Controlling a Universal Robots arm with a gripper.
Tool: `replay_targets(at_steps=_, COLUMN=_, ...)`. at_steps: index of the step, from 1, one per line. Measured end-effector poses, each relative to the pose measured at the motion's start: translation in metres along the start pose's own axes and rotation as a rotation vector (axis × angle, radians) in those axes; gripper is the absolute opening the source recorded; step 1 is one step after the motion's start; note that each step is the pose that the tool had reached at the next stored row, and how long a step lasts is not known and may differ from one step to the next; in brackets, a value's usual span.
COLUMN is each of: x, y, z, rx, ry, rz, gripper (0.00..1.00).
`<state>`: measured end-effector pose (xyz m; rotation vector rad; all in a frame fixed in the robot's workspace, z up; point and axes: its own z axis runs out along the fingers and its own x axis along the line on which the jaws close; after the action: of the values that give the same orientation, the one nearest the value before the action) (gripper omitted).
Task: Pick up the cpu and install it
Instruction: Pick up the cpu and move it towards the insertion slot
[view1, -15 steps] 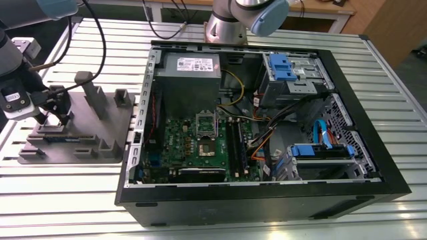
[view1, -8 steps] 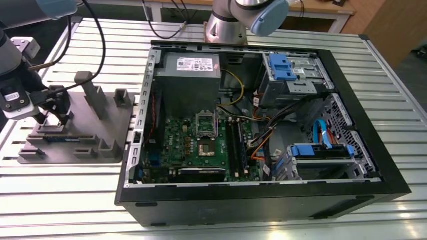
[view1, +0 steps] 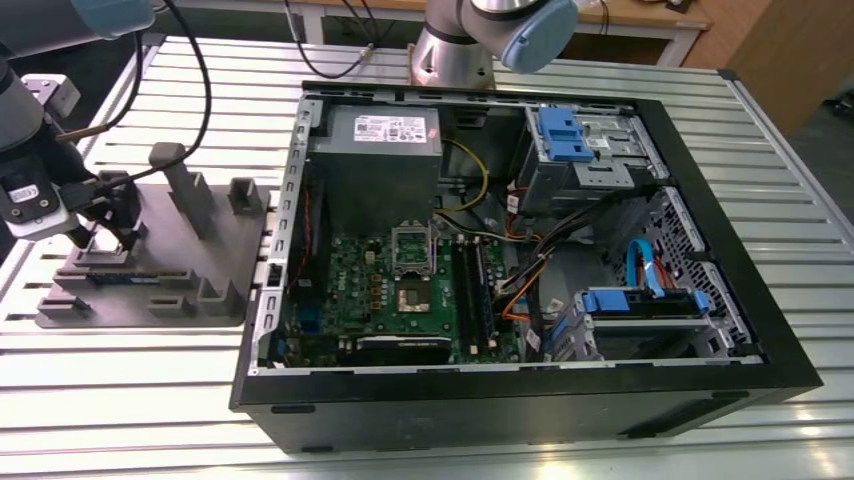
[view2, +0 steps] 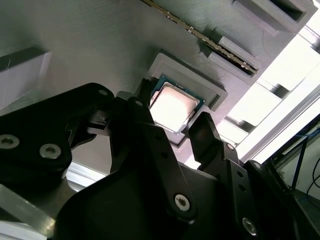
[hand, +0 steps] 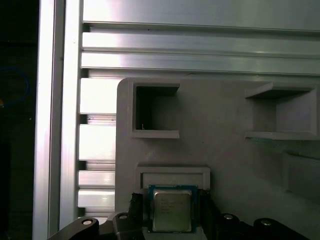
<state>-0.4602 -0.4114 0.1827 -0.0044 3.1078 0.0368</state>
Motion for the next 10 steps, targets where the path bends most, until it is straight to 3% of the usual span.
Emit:
replay_targets(at_steps=4, x=0.0, y=0.0, z=-0.0005, rx=0.0, ry=0.0, rz=0.0, gripper=0.56)
replay_targets(at_steps=5, x=0.0, y=0.0, z=-0.0006, rx=0.0, ry=0.0, rz=0.0, gripper=0.49)
replay_targets(at_steps=10, x=0.0, y=0.0, z=-0.0007, rx=0.0, ry=0.0001, rz=-0.001, gripper=0.49)
